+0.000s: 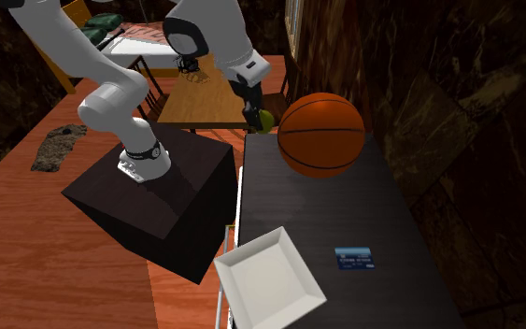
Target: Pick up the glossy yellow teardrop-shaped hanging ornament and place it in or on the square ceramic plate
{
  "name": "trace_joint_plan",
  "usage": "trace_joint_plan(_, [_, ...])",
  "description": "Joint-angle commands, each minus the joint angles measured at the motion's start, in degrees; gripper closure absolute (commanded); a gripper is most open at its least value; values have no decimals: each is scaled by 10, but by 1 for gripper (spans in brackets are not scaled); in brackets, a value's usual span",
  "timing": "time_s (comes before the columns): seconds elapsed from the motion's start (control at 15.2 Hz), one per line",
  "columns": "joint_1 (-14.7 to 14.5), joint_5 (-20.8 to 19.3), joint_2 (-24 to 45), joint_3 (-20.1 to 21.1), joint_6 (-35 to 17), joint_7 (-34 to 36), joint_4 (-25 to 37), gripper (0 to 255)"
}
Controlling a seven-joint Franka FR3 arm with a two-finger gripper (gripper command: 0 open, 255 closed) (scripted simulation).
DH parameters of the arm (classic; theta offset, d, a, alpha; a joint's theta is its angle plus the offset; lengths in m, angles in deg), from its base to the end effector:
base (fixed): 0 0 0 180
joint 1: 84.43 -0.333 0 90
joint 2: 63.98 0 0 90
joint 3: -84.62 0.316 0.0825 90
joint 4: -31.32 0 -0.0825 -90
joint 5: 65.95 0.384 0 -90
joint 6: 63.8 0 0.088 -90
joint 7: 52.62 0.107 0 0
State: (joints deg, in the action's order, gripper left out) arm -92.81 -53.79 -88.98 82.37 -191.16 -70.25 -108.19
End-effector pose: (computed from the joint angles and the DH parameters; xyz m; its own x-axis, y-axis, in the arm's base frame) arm 0.4317 0.0521 0.4859 0.9257 0.2739 0.2608 0.3159 -0.9391 -0.1352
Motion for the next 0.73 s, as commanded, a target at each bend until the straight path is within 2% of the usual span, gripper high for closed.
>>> trace_joint_plan(0.0, [8,-1,16,-21,-1,-29,11,255])
trace_joint_plan(0.66, [45,13,134,-123,34,-173,133,255])
